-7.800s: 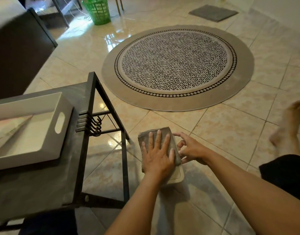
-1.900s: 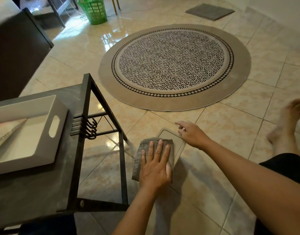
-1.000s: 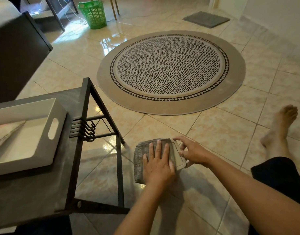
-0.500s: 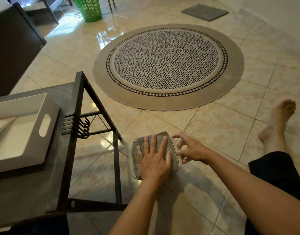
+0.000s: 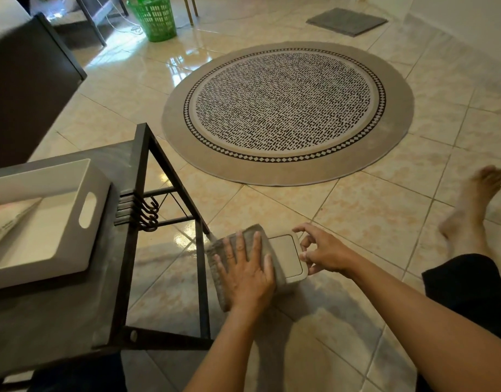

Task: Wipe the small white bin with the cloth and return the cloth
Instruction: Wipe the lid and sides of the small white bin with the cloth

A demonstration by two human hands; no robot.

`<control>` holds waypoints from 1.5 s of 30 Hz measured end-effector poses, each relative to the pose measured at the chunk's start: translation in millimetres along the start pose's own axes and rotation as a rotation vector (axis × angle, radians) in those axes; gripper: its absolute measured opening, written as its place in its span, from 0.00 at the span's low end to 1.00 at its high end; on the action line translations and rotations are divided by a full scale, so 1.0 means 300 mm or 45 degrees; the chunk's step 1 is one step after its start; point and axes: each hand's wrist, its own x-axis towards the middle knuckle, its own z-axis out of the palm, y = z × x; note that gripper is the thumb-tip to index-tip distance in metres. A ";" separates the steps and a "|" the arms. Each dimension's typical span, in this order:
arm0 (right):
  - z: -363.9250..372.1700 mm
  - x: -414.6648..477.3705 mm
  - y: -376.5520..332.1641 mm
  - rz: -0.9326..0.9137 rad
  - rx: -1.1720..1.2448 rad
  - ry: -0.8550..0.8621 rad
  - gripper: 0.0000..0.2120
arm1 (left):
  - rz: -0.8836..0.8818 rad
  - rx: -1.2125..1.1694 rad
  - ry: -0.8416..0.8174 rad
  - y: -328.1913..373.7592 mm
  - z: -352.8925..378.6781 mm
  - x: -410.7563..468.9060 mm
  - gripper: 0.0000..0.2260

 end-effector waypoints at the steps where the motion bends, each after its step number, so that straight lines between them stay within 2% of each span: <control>1: 0.001 0.003 0.000 -0.003 -0.013 0.000 0.28 | 0.001 0.019 0.003 0.004 0.004 -0.019 0.28; 6: 0.003 0.005 0.000 -0.002 -0.012 0.007 0.26 | 0.199 0.080 -0.043 0.081 0.032 -0.022 0.28; 8: 0.005 0.004 -0.003 -0.003 -0.019 0.013 0.26 | 0.171 0.077 -0.063 0.055 0.006 0.016 0.28; 12: 0.015 0.001 -0.007 0.012 -0.038 0.025 0.28 | -0.061 0.033 -0.021 -0.027 -0.029 -0.003 0.28; 17: 0.012 0.004 -0.003 0.005 -0.040 -0.003 0.28 | 0.119 0.058 0.027 0.036 0.038 -0.065 0.28; 26: -0.010 0.006 -0.006 0.004 0.014 -0.100 0.33 | 0.296 0.107 -0.046 0.132 0.046 -0.012 0.27; 29: -0.004 0.012 0.000 0.020 0.048 -0.083 0.33 | 0.269 0.130 -0.079 0.116 0.034 0.030 0.27; 35: 0.010 0.008 -0.005 0.041 0.022 -0.044 0.32 | 0.024 0.032 -0.025 0.004 -0.003 -0.001 0.28; 38: 0.009 0.011 -0.008 0.044 0.006 -0.053 0.31 | 0.082 0.049 0.013 0.042 0.023 -0.064 0.28; 42: 0.005 0.014 -0.011 0.044 0.003 -0.076 0.30 | 0.209 0.103 -0.055 0.134 0.050 -0.036 0.27; 45: 0.005 0.013 -0.009 0.041 0.027 -0.069 0.30 | 0.242 0.128 -0.099 0.119 0.026 0.023 0.27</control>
